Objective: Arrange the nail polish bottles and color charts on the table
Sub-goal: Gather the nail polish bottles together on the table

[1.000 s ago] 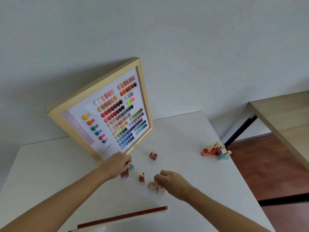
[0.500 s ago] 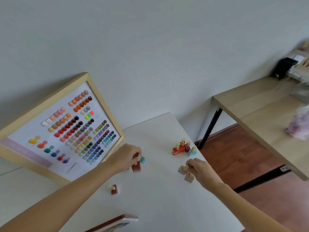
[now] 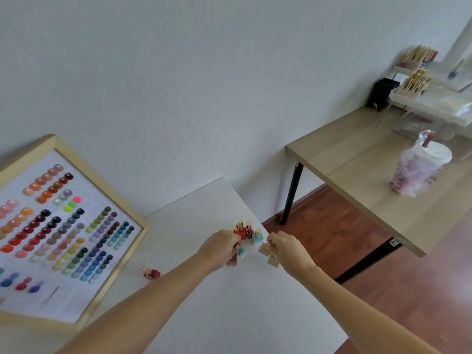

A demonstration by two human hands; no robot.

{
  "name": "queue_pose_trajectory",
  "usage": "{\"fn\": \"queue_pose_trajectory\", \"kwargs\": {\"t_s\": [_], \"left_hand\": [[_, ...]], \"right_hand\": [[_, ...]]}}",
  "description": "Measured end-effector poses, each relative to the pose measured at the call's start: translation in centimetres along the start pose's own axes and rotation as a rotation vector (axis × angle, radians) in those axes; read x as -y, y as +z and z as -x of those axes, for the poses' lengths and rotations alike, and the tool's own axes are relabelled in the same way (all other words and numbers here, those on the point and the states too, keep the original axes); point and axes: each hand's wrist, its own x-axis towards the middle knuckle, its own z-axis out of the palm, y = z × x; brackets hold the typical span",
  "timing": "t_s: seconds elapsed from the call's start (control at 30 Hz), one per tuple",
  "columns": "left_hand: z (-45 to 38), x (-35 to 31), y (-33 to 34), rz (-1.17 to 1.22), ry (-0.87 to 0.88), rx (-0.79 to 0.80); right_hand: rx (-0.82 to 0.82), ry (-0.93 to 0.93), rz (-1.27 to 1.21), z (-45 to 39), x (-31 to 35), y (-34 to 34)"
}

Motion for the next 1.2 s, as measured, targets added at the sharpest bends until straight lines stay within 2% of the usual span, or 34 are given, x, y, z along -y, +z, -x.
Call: {"fn": "queue_pose_trajectory", "kwargs": {"t_s": [0.27, 0.77, 0.87, 0.97, 1.2], "left_hand": [[-3.0, -1.0, 1.4, -0.02, -0.031, 0.005], [-4.3, -0.3, 3.0, -0.147, 0.022, -0.031], [-4.0, -0.2, 2.9, -0.168, 0.025, -0.056], [-3.4, -0.2, 2.8, -0.184, 0.047, -0.091], [0.1, 1.3, 0.4, -0.138, 0.124, -0.173]], "right_hand": [[0.006, -0.064, 0.089, -1.6, -0.1, 0.0], [-0.079, -0.035, -0.092, -1.7, 0.6, 0.9], [-0.086, -0.038, -0.065, -1.3, 0.6, 1.0], [-0.149, -0.037, -0.015, -0.6, 0.5, 1.2], [-0.434, -0.104, 0.08, 0.5, 1.2, 1.5]]}}
